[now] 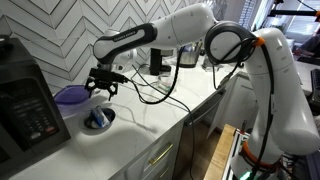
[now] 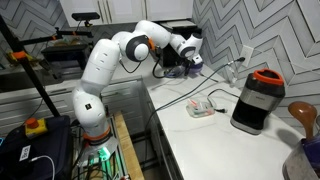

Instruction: Put the dark blue lid on the right side of the counter

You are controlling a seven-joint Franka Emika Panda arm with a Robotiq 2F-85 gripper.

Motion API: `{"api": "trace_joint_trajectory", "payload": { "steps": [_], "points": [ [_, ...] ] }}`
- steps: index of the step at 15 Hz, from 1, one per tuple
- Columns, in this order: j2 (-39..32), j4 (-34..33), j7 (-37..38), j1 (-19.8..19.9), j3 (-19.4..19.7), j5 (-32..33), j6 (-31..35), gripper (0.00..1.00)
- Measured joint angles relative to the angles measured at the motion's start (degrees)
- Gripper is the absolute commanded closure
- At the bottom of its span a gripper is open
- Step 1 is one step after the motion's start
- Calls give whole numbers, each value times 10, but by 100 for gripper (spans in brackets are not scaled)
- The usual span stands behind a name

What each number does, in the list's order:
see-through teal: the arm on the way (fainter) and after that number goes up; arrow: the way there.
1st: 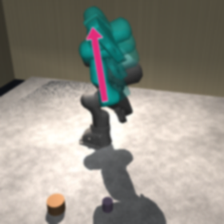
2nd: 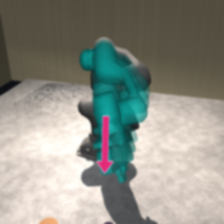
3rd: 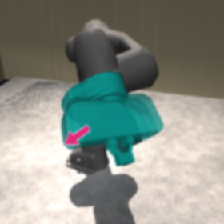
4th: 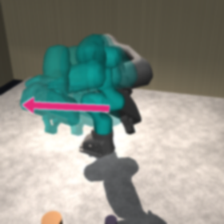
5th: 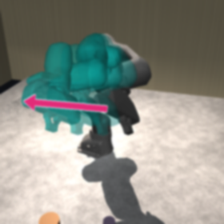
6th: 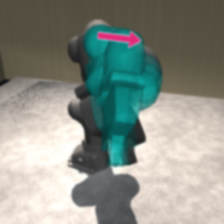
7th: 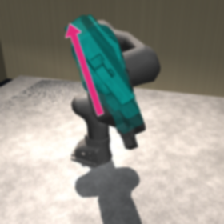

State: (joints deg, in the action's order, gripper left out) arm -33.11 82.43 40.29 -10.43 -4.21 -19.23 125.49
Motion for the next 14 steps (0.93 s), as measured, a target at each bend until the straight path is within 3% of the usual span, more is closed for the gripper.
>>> {"api": "trace_joint_trajectory", "payload": {
  "steps": [12, 13, 14],
  "points": [
    [-30, -42, 3, -3, 4, 29, 10, 4],
    [-35, -50, 3, -4, 4, 31, 10, 7],
    [-41, -58, 3, -5, 4, 32, 10, 29]
  ]
}}
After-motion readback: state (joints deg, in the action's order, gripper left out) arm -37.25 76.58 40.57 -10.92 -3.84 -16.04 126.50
